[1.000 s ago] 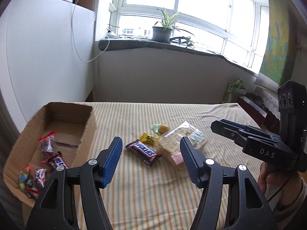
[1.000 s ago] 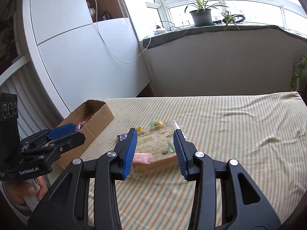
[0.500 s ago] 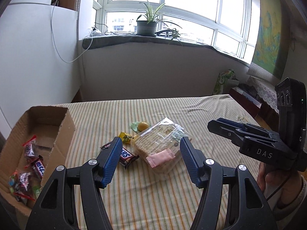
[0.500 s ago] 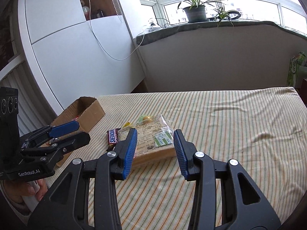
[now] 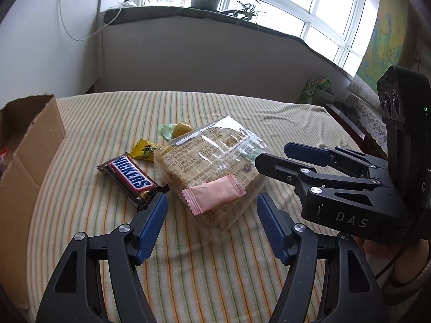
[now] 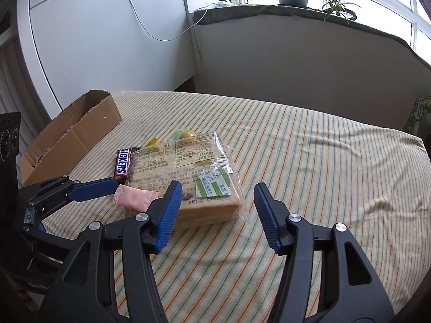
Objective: Organize snacks
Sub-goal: 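Grasp the pink packet with the left gripper while the right grips the yellow ball candy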
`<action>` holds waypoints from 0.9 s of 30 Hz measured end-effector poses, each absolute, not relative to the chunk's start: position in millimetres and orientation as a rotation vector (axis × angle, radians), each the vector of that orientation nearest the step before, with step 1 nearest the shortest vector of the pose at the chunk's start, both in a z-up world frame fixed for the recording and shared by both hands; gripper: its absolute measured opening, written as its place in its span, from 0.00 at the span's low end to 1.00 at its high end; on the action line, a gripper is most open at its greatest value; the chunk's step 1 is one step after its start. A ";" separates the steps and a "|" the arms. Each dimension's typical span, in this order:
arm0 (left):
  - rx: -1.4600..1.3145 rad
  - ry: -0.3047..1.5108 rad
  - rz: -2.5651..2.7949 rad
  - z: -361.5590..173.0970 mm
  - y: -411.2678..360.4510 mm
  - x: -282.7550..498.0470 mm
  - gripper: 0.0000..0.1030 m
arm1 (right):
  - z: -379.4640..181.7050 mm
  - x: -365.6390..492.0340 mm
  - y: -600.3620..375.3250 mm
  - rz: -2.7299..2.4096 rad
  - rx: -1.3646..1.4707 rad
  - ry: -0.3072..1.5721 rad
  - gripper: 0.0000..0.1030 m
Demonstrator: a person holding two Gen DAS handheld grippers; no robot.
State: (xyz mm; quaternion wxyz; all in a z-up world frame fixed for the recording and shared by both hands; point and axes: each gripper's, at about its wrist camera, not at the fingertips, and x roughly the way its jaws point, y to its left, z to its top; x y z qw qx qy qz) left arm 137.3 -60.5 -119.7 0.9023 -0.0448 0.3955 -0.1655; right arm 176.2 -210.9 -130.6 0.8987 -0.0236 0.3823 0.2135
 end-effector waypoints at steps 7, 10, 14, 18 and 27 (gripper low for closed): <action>-0.110 0.838 -0.361 -124.6 -61.6 143.8 0.66 | -131.6 190.5 -204.6 0.510 -0.096 0.824 0.56; -0.125 0.844 -0.378 -125.4 -62.2 146.4 0.65 | -133.5 192.5 -208.4 0.509 -0.087 0.832 0.56; -0.140 0.846 -0.376 -125.9 -59.9 149.0 0.60 | -134.1 190.8 -212.5 0.508 -0.075 0.831 0.56; -0.148 0.849 -0.379 -126.6 -58.4 151.2 0.56 | -131.8 190.6 -212.4 0.521 -0.070 0.828 0.56; -0.175 0.847 -0.393 -127.1 -50.4 153.3 0.46 | -132.6 197.1 -209.4 0.529 -0.041 0.840 0.57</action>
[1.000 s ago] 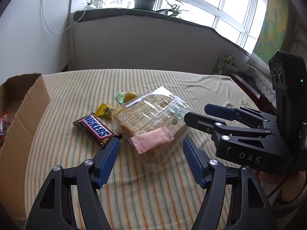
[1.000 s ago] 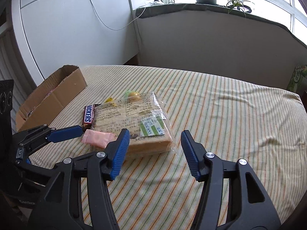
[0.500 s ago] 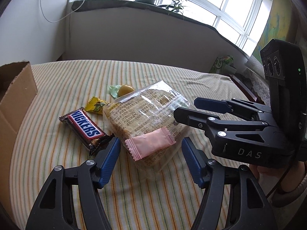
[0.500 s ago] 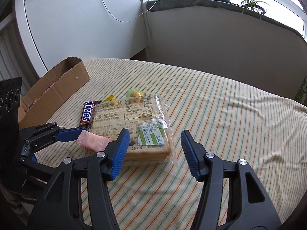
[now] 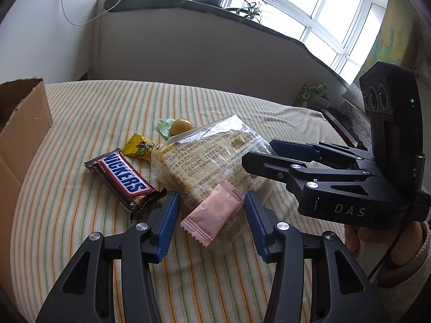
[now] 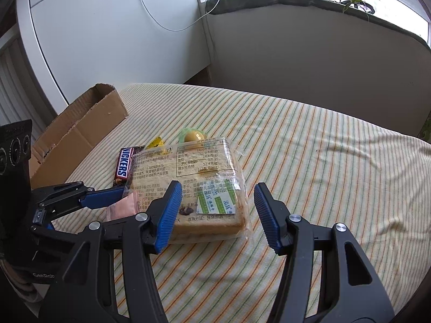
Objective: Organize snacks
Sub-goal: 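Grasp the pink packet with the left gripper while the right grips the yellow ball candy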
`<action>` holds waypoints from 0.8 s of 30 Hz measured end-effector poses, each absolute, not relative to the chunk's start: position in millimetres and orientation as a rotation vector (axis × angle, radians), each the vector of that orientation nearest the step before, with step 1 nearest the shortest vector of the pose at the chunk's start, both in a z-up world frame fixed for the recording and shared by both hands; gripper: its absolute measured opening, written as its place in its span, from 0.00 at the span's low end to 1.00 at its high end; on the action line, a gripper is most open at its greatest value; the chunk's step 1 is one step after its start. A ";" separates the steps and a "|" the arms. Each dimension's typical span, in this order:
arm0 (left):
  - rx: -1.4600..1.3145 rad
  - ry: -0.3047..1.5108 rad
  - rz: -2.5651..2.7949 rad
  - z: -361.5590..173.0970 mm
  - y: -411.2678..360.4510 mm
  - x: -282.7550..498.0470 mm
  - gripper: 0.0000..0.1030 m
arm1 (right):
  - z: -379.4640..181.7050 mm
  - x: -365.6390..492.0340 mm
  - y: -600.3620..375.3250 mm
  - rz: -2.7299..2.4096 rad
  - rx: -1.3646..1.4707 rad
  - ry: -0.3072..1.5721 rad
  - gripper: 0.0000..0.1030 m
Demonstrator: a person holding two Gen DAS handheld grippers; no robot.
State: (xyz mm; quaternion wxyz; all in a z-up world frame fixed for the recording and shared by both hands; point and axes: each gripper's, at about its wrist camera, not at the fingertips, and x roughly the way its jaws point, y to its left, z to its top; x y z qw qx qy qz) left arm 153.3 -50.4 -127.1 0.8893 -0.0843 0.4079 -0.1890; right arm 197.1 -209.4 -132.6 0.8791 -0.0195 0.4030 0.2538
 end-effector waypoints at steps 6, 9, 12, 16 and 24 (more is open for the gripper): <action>-0.186 0.850 -0.421 -127.4 -42.5 147.3 0.40 | -111.2 194.2 -200.5 0.548 -0.063 0.790 0.57; -0.200 0.848 -0.431 -127.2 -40.3 145.6 0.36 | -104.9 202.6 -183.1 0.566 -0.130 0.785 0.57; -0.216 0.847 -0.437 -127.8 -35.8 141.9 0.34 | -104.2 228.6 -164.6 0.612 -0.166 0.827 0.57; -0.240 0.843 -0.448 -128.8 -28.4 140.5 0.31 | -124.4 270.7 -133.0 0.645 -0.257 0.977 0.57; -0.289 0.848 -0.478 -133.8 -12.5 140.2 0.26 | -155.7 294.3 -104.2 0.681 -0.342 1.132 0.30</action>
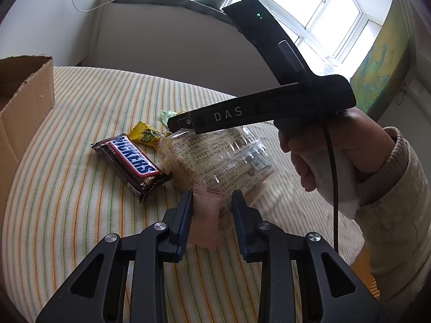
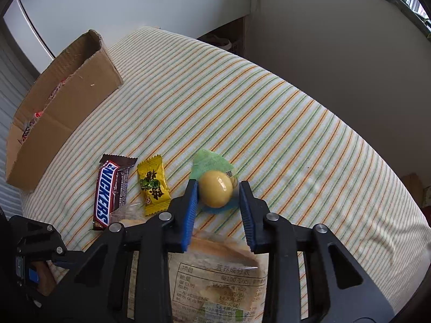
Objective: Organize snacks
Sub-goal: 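Grasp the pink packet with the left gripper while the right grips the yellow ball candy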
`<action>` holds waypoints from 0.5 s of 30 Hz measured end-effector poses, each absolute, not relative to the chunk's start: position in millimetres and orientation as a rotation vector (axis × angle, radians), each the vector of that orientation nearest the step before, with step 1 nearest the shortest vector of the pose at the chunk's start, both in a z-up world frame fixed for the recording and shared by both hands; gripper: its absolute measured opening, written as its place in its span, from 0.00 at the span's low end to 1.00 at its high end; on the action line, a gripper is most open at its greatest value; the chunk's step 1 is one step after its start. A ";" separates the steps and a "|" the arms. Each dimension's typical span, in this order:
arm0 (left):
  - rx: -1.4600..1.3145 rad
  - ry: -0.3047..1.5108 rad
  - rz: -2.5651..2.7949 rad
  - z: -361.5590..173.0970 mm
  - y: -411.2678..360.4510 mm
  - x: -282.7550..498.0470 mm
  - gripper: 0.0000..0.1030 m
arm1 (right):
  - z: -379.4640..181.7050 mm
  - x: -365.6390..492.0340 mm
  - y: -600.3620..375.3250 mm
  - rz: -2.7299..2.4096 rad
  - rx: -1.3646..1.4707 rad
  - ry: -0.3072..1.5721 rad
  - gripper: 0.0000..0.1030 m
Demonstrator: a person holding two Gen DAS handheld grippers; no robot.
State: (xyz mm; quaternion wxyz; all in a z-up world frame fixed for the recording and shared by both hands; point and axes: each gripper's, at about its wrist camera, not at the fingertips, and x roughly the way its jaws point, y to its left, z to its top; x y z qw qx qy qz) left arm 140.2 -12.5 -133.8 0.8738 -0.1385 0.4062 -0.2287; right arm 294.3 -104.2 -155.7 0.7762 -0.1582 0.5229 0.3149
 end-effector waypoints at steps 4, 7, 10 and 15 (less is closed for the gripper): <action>-0.305 0.858 -0.495 -136.0 -1.2 140.8 0.21 | -156.0 292.0 -101.1 0.676 -0.347 1.115 0.29; -0.305 0.857 -0.499 -136.1 2.5 140.3 0.18 | -153.8 289.6 -104.7 0.659 -0.316 1.085 0.28; -0.305 0.850 -0.484 -135.1 0.8 139.4 0.17 | -146.6 282.6 -113.7 0.648 -0.278 1.049 0.28; -0.306 0.830 -0.473 -129.1 5.1 133.5 0.17 | -133.1 263.4 -130.6 0.632 -0.224 0.991 0.28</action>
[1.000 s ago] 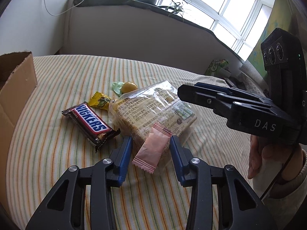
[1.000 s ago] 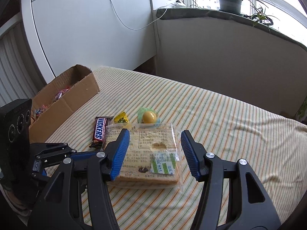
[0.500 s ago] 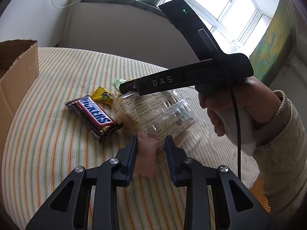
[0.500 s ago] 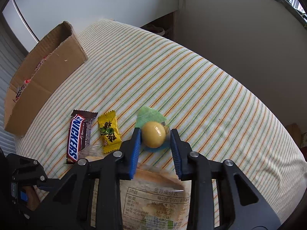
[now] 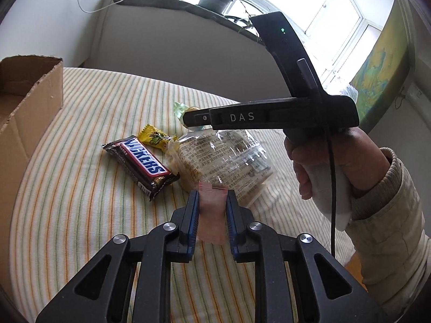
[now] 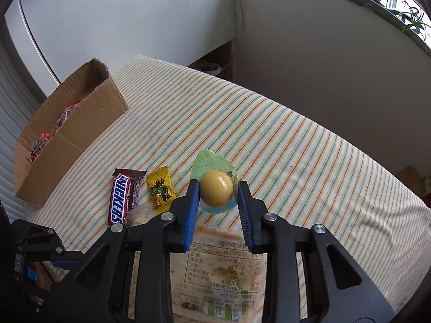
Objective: Organize snacks
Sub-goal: 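Grasp the pink packet with the left gripper while the right grips the yellow ball candy, then carry the pink packet and yellow ball candy into the box and release both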
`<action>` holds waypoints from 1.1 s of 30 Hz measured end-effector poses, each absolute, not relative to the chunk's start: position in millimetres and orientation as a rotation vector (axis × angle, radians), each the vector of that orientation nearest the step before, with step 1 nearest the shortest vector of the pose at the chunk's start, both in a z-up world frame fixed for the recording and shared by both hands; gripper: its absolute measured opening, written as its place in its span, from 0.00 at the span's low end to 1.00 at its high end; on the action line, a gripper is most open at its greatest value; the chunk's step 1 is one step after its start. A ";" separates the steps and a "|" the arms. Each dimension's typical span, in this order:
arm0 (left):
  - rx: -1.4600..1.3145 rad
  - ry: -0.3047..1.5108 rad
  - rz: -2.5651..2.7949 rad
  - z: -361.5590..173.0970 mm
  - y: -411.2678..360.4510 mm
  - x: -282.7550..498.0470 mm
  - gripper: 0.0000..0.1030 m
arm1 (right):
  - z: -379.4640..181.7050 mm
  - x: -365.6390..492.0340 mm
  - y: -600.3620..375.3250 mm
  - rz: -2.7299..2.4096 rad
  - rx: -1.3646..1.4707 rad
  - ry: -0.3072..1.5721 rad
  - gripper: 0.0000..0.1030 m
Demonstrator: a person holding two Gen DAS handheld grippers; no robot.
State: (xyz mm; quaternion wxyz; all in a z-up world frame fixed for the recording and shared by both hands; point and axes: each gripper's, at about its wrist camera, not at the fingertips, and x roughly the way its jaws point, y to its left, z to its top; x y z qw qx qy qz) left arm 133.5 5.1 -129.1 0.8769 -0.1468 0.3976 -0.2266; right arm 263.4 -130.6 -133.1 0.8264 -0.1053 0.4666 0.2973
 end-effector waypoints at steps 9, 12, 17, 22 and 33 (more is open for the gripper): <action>-0.285 0.791 -0.454 -112.6 -4.0 115.3 0.17 | -121.5 226.5 -172.0 0.576 -0.048 0.882 0.28; -0.269 0.766 -0.443 -106.2 -4.7 112.0 0.17 | -113.2 212.7 -185.4 0.552 0.000 0.820 0.28; -0.232 0.695 -0.438 -82.1 -7.1 107.0 0.17 | -81.0 186.8 -196.7 0.509 0.017 0.733 0.28; -0.207 0.583 -0.458 -40.1 -4.8 92.7 0.17 | -34.4 155.4 -200.8 0.476 0.005 0.644 0.28; -0.226 0.472 -0.457 -11.7 27.3 53.6 0.17 | -2.5 105.3 -156.4 0.473 -0.067 0.609 0.29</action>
